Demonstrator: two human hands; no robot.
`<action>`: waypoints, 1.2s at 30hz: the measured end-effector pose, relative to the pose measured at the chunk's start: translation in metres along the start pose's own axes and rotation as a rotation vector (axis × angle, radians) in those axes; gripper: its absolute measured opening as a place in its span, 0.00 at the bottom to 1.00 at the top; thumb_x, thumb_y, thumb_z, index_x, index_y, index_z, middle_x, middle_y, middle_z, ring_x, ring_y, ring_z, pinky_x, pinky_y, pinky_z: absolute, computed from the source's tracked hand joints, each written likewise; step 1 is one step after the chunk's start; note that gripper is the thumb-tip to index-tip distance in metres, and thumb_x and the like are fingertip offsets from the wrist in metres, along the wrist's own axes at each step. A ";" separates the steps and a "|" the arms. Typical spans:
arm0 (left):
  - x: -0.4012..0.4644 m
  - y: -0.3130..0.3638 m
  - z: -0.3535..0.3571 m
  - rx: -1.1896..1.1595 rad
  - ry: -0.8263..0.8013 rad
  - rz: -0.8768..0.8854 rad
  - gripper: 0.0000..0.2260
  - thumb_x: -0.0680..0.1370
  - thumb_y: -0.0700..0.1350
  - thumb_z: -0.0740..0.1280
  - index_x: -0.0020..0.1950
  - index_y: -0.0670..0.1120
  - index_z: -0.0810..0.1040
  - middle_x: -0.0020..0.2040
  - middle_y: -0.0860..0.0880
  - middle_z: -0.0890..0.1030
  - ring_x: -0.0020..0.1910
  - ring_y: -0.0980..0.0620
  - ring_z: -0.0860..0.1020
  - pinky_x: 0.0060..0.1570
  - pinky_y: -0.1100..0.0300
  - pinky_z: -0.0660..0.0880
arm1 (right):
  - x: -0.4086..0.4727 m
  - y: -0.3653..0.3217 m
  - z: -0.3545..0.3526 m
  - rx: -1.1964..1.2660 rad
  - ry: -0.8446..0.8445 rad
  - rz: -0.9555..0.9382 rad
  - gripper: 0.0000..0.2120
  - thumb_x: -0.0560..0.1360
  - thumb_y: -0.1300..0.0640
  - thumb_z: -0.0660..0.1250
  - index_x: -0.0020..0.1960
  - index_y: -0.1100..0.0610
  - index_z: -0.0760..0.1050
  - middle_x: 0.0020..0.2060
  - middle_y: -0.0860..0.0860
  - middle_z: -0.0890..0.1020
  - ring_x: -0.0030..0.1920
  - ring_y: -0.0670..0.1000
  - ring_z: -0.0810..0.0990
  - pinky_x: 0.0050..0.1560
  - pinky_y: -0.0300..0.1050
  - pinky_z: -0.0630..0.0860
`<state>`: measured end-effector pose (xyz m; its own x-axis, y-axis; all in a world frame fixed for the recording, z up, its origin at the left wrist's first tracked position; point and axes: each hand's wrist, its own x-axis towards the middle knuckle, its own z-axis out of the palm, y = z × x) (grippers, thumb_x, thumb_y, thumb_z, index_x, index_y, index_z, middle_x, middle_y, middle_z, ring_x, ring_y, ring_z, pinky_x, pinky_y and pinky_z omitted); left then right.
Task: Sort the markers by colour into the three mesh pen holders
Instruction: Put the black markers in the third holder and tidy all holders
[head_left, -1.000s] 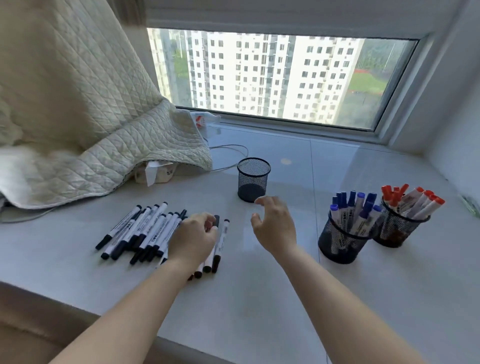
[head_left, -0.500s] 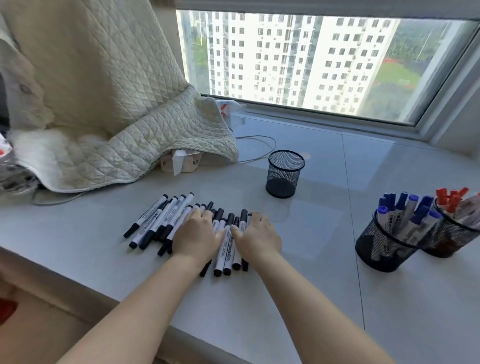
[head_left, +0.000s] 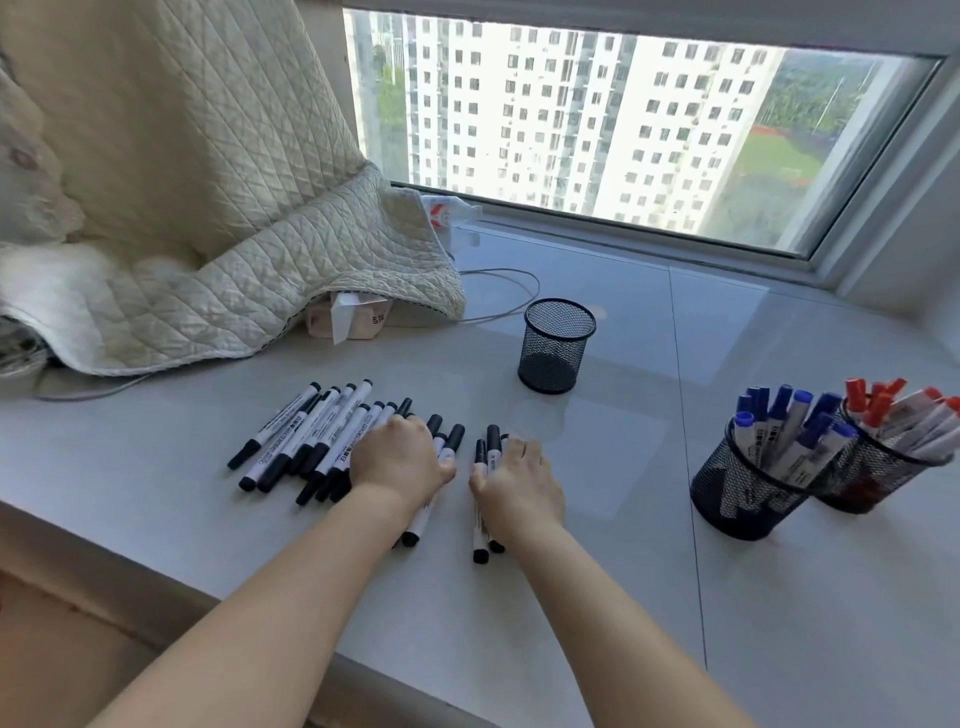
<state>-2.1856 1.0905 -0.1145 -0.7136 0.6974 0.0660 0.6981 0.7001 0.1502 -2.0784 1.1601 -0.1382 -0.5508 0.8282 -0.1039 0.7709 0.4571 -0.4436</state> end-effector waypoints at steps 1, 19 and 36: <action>0.000 0.001 0.001 0.010 -0.007 -0.002 0.21 0.72 0.57 0.64 0.52 0.41 0.73 0.50 0.44 0.77 0.48 0.44 0.77 0.37 0.59 0.68 | 0.000 0.002 -0.001 0.002 0.001 0.004 0.21 0.77 0.51 0.54 0.67 0.59 0.60 0.62 0.55 0.66 0.63 0.56 0.67 0.57 0.48 0.66; 0.019 0.023 0.015 -0.183 -0.201 -0.058 0.10 0.72 0.48 0.64 0.41 0.43 0.67 0.47 0.43 0.79 0.42 0.45 0.75 0.34 0.60 0.67 | 0.043 0.039 -0.068 0.604 0.000 0.206 0.05 0.71 0.63 0.62 0.38 0.58 0.66 0.30 0.53 0.74 0.23 0.48 0.75 0.24 0.38 0.72; 0.072 0.042 0.020 -0.398 -0.248 -0.175 0.12 0.75 0.53 0.60 0.39 0.45 0.68 0.40 0.47 0.73 0.41 0.45 0.71 0.35 0.58 0.64 | 0.161 -0.003 -0.142 1.256 0.453 -0.041 0.08 0.74 0.56 0.66 0.48 0.60 0.76 0.36 0.47 0.83 0.37 0.43 0.79 0.36 0.33 0.74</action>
<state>-2.2064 1.1727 -0.1228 -0.7489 0.6242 -0.2226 0.4583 0.7304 0.5064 -2.1244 1.3382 -0.0269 -0.2234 0.9668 0.1238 -0.1942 0.0803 -0.9777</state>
